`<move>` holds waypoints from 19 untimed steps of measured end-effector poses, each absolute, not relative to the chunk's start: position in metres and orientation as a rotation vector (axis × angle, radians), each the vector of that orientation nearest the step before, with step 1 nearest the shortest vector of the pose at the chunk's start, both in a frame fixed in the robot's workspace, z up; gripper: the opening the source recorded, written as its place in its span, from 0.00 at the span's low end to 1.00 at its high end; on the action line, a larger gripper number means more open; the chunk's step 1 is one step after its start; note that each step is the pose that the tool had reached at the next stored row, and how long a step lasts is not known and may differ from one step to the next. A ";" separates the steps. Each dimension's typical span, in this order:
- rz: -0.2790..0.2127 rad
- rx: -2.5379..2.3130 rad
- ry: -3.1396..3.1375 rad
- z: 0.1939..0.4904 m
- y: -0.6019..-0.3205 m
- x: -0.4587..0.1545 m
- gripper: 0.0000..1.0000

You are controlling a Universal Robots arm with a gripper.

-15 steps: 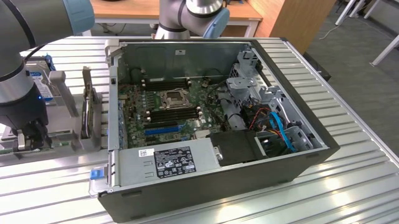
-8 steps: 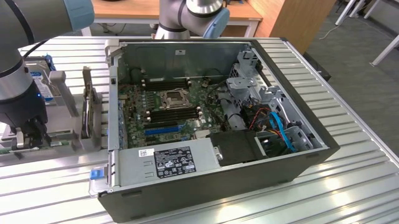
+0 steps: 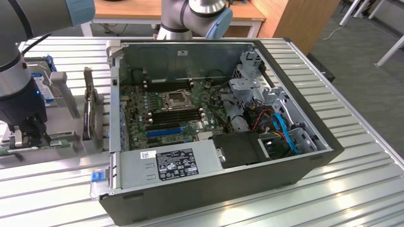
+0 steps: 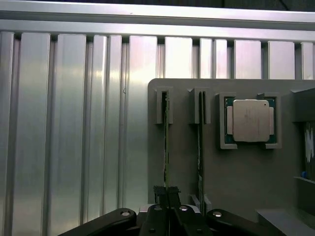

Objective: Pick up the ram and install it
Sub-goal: 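Pick up the ram and move it above insertion slot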

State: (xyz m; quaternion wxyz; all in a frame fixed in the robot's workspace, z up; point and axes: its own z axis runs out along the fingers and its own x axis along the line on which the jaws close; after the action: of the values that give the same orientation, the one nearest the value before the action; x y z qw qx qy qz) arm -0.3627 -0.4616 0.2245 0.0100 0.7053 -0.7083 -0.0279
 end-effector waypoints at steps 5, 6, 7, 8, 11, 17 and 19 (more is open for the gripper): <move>-0.087 2.202 -2.211 0.233 -0.462 -0.362 0.11; -0.087 2.202 -2.211 0.235 -0.462 -0.362 0.11; -0.087 2.202 -2.211 0.237 -0.462 -0.362 0.11; -0.087 2.202 -2.211 0.239 -0.462 -0.362 0.11; -0.087 2.202 -2.211 0.246 -0.462 -0.362 0.11; -0.087 2.202 -2.211 0.263 -0.462 -0.362 0.11; -0.087 2.202 -2.211 0.269 -0.462 -0.361 0.11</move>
State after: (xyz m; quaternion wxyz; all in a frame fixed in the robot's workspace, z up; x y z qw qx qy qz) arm -0.3615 -0.4616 0.2685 0.0100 0.7053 -0.7083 -0.0280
